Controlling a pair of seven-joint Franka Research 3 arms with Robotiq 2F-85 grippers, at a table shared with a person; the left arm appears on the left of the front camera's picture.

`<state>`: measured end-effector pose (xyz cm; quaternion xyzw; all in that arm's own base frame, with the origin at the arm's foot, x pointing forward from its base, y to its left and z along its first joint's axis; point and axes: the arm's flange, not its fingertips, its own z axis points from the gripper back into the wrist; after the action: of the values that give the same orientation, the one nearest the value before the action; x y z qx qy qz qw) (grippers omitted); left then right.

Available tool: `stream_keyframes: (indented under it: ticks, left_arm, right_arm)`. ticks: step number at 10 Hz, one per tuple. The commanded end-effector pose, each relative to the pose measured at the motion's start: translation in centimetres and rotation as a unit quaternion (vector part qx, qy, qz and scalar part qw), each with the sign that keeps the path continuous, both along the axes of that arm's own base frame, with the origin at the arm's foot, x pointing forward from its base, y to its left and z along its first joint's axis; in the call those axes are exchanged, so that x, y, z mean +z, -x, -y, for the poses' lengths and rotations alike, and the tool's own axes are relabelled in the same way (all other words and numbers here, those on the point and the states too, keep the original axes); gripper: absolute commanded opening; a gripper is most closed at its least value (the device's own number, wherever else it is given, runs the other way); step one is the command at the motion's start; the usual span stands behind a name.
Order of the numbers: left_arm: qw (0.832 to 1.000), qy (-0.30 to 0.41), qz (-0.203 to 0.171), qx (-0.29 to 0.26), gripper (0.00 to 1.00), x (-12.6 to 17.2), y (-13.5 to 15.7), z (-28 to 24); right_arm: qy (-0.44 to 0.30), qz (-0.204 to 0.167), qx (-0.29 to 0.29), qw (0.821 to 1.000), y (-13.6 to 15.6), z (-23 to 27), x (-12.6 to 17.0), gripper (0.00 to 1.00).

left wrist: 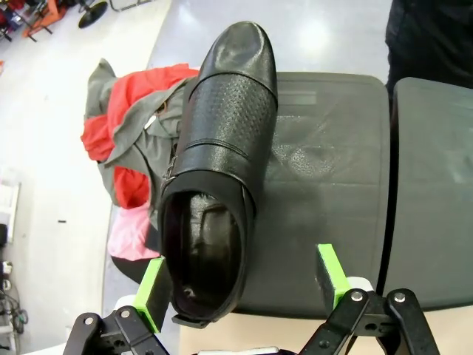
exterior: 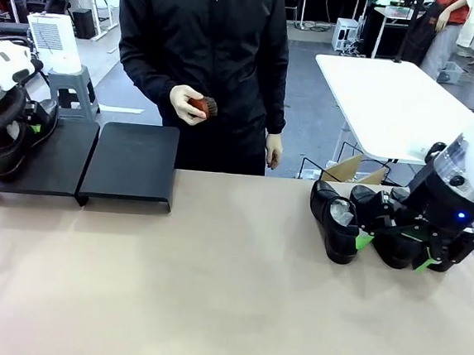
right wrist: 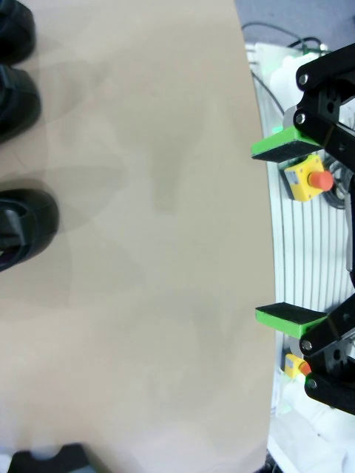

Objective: Organize the shoes by placing them on the stand.
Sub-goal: Pick up one Shoe and place it in the middle of the table.

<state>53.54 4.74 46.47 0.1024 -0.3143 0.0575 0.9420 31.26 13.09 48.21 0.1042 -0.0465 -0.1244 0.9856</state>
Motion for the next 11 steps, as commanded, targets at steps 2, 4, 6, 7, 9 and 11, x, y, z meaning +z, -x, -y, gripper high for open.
stream_keyframes:
  ticks: [2, 4, 6, 7, 9, 11]
  left_arm:
    - [0.999, 0.037, -0.028, -0.010, 1.00, 3.3, 3.8, 3.4]
    - [0.988, 0.088, -0.129, -0.005, 1.00, 5.0, 7.5, 4.9]
    - [0.983, 0.128, -0.134, -0.008, 1.00, 5.6, 8.4, 5.2]
    - [0.988, 0.095, -0.118, -0.021, 1.00, 3.8, 7.5, 7.1]
    - [0.988, 0.095, -0.118, -0.021, 1.00, 3.8, 7.5, 7.1]
    - [0.988, 0.095, -0.118, -0.021, 1.00, 3.8, 7.5, 7.1]
  right_arm:
    - [0.021, 0.019, 0.028, 0.999, 6.8, 0.8, 2.3, 1.00]
    - [0.049, 0.022, 0.031, 0.998, 8.7, 0.7, 2.4, 1.00]
    - [0.119, 0.063, -0.082, 0.987, 8.4, 0.7, 1.8, 1.00]
    - [0.046, 0.021, 0.031, 0.998, 7.5, -0.2, 5.1, 1.00]
    - [0.046, 0.021, 0.031, 0.998, 7.5, -0.2, 5.1, 1.00]
    - [0.080, 0.019, 0.004, 0.997, 5.8, 0.1, 4.9, 1.00]
